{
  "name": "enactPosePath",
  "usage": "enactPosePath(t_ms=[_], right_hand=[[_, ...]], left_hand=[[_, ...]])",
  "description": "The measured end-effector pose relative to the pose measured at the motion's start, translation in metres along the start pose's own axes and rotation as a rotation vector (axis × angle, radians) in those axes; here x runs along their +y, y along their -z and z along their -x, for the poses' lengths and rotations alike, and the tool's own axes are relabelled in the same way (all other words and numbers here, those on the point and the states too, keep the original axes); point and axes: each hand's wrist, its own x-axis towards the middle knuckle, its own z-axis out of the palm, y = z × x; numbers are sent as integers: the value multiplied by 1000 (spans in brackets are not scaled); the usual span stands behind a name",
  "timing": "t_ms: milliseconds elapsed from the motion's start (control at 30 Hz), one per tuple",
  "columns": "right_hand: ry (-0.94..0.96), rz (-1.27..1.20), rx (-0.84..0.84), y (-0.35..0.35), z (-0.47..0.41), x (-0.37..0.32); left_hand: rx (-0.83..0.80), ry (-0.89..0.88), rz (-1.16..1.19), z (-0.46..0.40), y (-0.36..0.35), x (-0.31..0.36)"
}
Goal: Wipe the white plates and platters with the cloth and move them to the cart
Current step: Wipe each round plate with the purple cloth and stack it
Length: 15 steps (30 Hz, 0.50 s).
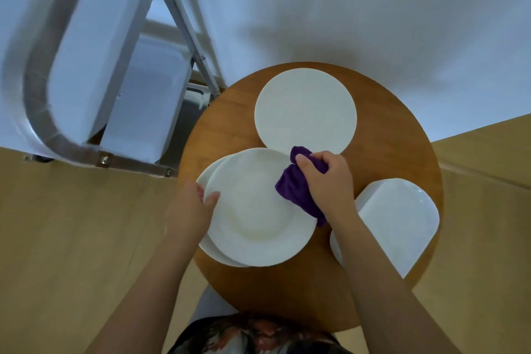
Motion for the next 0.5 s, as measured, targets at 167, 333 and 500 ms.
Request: enactPosePath(t_ms=[167,333,500], right_hand=[[34,26,76,-7,19,9],[-11,-85,97,-3,30,17],[-49,-233,194,-2,42,27]], left_hand=[[31,-45,-44,1,0,-3],[88,-6,75,9,0,-7],[10,149,446,18,2,0]])
